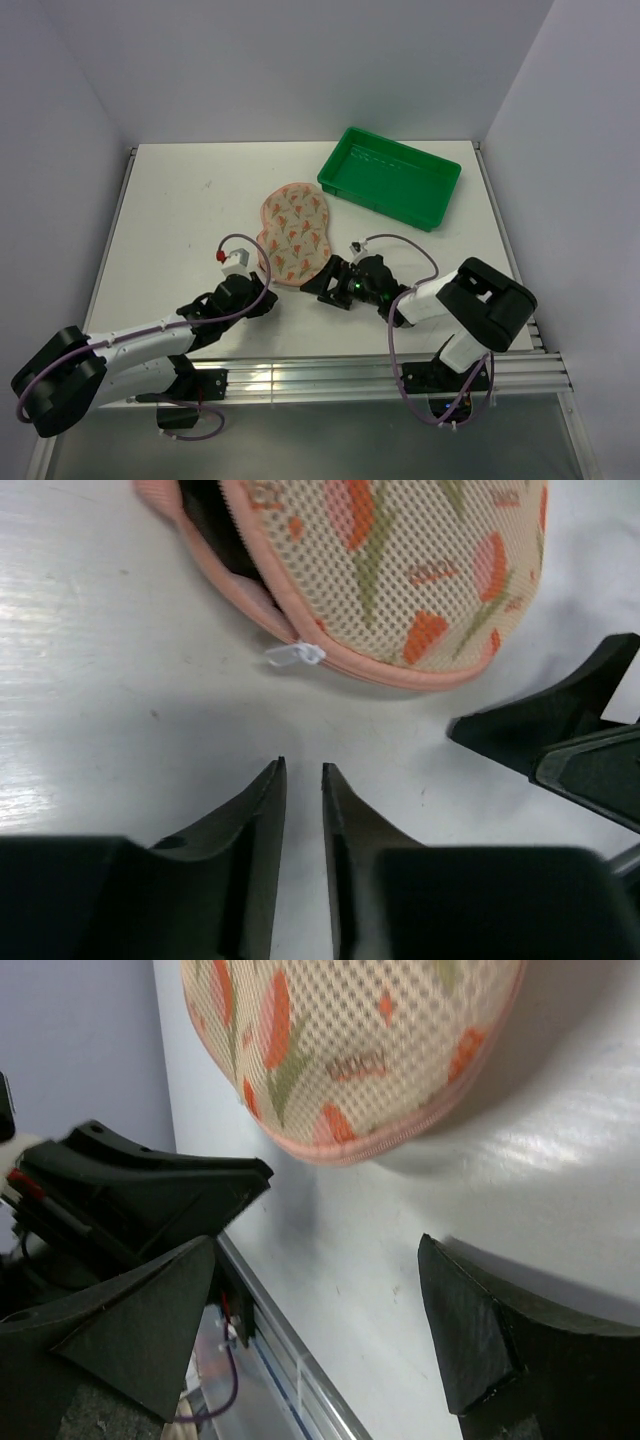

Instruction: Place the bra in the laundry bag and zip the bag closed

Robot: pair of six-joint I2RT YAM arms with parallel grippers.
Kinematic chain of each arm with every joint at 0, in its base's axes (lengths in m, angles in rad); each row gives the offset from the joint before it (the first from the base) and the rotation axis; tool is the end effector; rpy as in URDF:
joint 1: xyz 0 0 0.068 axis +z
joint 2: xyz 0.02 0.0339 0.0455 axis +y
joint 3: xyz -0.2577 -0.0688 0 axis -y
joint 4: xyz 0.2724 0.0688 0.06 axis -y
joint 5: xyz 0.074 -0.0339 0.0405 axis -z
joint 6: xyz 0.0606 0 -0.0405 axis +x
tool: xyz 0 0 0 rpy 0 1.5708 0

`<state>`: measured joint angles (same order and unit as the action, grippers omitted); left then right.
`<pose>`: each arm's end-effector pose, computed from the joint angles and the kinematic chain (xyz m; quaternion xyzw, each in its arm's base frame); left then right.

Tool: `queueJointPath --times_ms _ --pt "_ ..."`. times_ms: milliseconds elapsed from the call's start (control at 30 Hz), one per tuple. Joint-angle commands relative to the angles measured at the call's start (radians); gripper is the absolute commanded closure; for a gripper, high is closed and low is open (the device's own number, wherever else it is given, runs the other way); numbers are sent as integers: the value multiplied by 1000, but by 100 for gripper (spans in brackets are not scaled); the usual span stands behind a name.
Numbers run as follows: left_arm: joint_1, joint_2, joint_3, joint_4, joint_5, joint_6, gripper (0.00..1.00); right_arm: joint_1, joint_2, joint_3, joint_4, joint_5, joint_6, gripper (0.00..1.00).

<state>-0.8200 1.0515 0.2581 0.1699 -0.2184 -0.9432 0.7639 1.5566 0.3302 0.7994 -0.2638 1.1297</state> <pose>0.1693 -0.1622 0.1074 -0.1041 0.8799 -0.2883 0.3632 0.1952 0.2088 0.0802 0.0816 0.8326 0.5000 0.2237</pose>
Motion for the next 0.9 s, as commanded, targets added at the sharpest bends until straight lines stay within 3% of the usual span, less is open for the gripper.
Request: queueJointPath --times_ms 0,133,400,500,533,600,633,667,800,867 --pt "-5 -4 1 -4 -97 30 70 23 23 64 38 50 18 10" --pt "-4 10 12 3 -133 37 62 84 81 144 36 181 60 10" --pt "13 -39 -13 25 -95 61 58 75 234 132 201 297 281 32" --pt "39 -39 -28 45 -60 60 54 52 223 95 233 322 297 49" --pt "50 -36 -34 78 -38 55 54 48 218 80 236 321 294 73" --pt "81 -16 -42 108 9 46 54 37 203 66 238 322 292 84" --pt "87 -7 -40 118 14 43 55 32 200 49 253 307 292 97" --pt "99 5 -39 128 14 43 59 20 189 41 262 295 291 100" --pt "148 -21 -51 143 47 35 58 -17 111 -46 284 236 243 100" --pt "168 -56 -60 132 50 24 55 -37 67 -89 230 149 167 76"
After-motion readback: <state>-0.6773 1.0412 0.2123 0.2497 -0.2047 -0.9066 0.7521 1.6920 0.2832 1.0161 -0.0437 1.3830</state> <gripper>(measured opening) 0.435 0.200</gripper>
